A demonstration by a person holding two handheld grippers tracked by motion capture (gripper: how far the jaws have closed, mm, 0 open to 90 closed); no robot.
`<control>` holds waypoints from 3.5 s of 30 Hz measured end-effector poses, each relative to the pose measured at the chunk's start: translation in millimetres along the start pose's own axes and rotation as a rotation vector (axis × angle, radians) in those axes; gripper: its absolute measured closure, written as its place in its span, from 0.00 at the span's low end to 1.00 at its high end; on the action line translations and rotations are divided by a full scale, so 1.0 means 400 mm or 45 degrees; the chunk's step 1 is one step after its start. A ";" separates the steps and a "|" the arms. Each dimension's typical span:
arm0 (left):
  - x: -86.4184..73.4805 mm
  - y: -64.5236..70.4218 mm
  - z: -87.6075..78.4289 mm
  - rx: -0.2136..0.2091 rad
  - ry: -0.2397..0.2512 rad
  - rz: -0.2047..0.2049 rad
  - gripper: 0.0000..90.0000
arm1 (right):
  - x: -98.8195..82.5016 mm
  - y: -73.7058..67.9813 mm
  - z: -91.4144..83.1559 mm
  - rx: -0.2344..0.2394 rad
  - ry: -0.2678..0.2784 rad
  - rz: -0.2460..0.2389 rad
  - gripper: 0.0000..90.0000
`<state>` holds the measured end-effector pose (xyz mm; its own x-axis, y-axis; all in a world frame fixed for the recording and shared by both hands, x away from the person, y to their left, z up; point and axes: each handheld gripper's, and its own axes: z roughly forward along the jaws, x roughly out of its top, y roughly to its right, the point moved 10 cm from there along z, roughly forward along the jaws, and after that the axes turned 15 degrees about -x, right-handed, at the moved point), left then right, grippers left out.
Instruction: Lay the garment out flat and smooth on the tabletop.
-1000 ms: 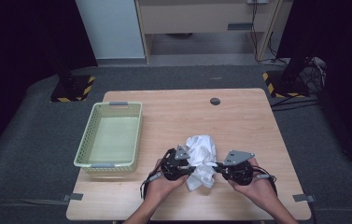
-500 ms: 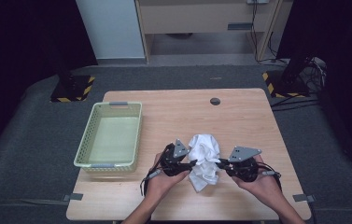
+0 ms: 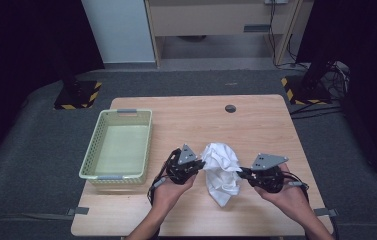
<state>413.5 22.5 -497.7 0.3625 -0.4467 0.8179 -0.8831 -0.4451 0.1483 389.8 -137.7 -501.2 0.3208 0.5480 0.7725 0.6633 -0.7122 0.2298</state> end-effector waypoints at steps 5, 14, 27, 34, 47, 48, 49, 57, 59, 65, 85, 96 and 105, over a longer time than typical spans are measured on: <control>0.055 0.028 -0.043 -0.007 0.054 0.030 0.98 | 0.041 0.022 -0.045 -0.006 0.042 0.000 0.92; 0.002 0.002 -0.012 -0.034 -0.070 -0.049 0.97 | 0.025 0.051 -0.014 0.011 -0.047 0.037 0.92; -0.167 -0.074 0.073 -0.037 -0.291 -0.181 0.97 | -0.040 0.042 0.121 0.043 -0.175 0.073 0.81; -0.170 -0.066 0.078 -0.035 -0.310 -0.158 0.97 | -0.044 0.045 0.068 0.036 -0.156 0.047 0.58; -0.172 -0.065 0.074 -0.056 -0.294 -0.166 0.96 | -0.106 0.037 0.042 0.075 -0.152 0.010 0.42; -0.171 -0.064 0.074 -0.059 -0.288 -0.166 0.96 | -0.110 0.038 0.043 0.079 -0.155 0.017 0.43; -0.170 -0.064 0.074 -0.066 -0.283 -0.165 0.96 | -0.113 0.038 0.044 0.084 -0.157 0.022 0.46; -0.157 -0.057 0.081 -0.088 -0.232 -0.128 0.82 | -0.124 0.027 0.042 0.143 -0.165 0.072 0.90; -0.158 -0.061 0.083 -0.083 -0.225 -0.131 0.76 | -0.126 0.030 0.041 0.136 -0.164 0.067 0.93; -0.163 -0.070 0.115 -0.087 -0.202 -0.157 0.60 | -0.115 0.031 0.037 0.136 -0.135 0.090 0.91; -0.172 -0.033 0.103 -0.161 -0.273 -0.113 0.96 | -0.110 0.043 0.014 0.159 -0.120 0.143 0.97; -0.049 0.000 0.016 -0.196 -0.075 -0.108 0.96 | -0.028 0.084 -0.065 0.131 0.026 0.173 0.98; -0.001 0.010 -0.036 -0.229 -0.005 -0.129 0.96 | -0.002 0.121 -0.112 0.113 0.074 0.198 0.98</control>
<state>405.5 31.9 -489.2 0.4529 -0.4100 0.7917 -0.8810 -0.3420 0.3268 391.3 -192.4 -464.2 0.3863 0.4060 0.8282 0.6663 -0.7437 0.0538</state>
